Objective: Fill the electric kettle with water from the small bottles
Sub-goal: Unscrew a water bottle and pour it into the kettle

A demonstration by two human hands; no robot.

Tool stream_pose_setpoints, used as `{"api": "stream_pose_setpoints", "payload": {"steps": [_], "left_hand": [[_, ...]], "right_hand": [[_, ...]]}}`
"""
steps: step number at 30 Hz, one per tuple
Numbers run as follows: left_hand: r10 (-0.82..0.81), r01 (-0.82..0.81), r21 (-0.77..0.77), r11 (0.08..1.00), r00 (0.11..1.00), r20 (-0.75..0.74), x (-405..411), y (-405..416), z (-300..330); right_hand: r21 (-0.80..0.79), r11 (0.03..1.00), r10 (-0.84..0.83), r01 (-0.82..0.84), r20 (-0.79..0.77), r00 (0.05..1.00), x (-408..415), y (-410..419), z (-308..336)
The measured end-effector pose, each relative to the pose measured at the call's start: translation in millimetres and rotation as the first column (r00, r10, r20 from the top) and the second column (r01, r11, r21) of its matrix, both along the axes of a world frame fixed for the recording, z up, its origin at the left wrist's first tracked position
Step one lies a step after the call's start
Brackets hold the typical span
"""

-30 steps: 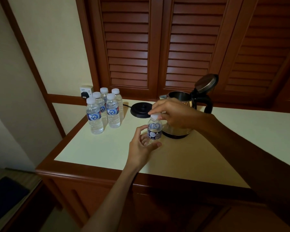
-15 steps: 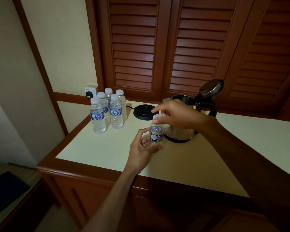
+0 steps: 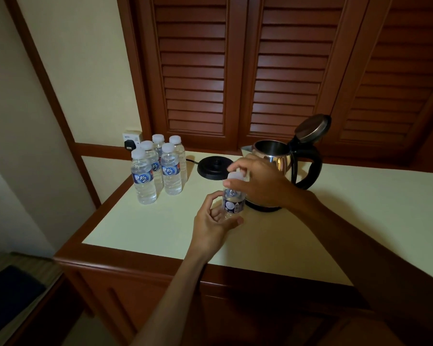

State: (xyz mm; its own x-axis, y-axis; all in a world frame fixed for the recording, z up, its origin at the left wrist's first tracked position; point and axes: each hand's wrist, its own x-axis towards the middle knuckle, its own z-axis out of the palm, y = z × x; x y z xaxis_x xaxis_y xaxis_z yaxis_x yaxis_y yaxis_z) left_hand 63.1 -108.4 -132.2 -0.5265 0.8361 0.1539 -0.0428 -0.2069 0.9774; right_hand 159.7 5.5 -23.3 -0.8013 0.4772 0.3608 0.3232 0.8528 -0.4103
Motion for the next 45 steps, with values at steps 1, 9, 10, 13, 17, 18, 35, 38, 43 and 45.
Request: {"api": "stream_pose_setpoints", "payload": {"steps": [1,9,10,13,17,18,35,38,43,45], "left_hand": [[-0.004,0.004,0.0,1.0,1.0,0.0,0.1,-0.3,0.1],[0.017,-0.017,-0.015,1.0,1.0,-0.014,1.6,0.7,-2.1],[0.02,-0.021,-0.018,1.0,1.0,-0.019,1.5,0.9,-2.7],[0.031,-0.031,-0.018,0.999,0.999,-0.038,2.2,1.3,-2.7],[0.063,-0.064,-0.013,0.998,0.995,-0.08,4.1,1.1,-1.3],[0.078,-0.079,-0.008,0.997,0.993,-0.087,4.2,1.0,-1.6],[0.178,-0.198,-0.081,0.977,0.963,-0.202,-9.1,4.5,-2.3],[0.204,-0.231,-0.099,0.968,0.952,-0.229,-33.3,-0.3,4.7],[0.215,-0.265,-0.125,0.956,0.924,-0.315,-61.7,1.8,6.2],[0.204,-0.255,-0.129,0.958,0.925,-0.321,-60.1,5.6,5.9]], "right_hand": [[-0.05,0.998,0.041,-0.042,-0.026,0.999,3.2,2.1,-2.8],[-0.144,0.989,-0.055,0.02,-0.245,0.968,-1.9,-0.5,-27.0],[-0.149,0.988,-0.075,0.036,-0.265,0.961,-3.4,-2.7,-28.1],[-0.173,0.982,-0.128,0.077,-0.306,0.943,-7.1,-6.2,-30.9],[-0.254,0.967,-0.107,0.007,-0.38,0.919,-7.2,-3.0,-41.1],[-0.312,0.95,-0.101,-0.025,-0.382,0.919,-2.8,-1.7,-46.4],[0.056,0.972,-0.236,0.23,0.258,0.937,121.7,40.4,-124.3],[0.025,0.971,-0.236,0.237,0.244,0.941,123.4,41.1,-126.0],[0.018,0.972,-0.233,0.235,0.236,0.944,122.6,40.4,-126.4],[0.021,0.971,-0.237,0.239,0.236,0.942,122.5,40.2,-126.0]]}}
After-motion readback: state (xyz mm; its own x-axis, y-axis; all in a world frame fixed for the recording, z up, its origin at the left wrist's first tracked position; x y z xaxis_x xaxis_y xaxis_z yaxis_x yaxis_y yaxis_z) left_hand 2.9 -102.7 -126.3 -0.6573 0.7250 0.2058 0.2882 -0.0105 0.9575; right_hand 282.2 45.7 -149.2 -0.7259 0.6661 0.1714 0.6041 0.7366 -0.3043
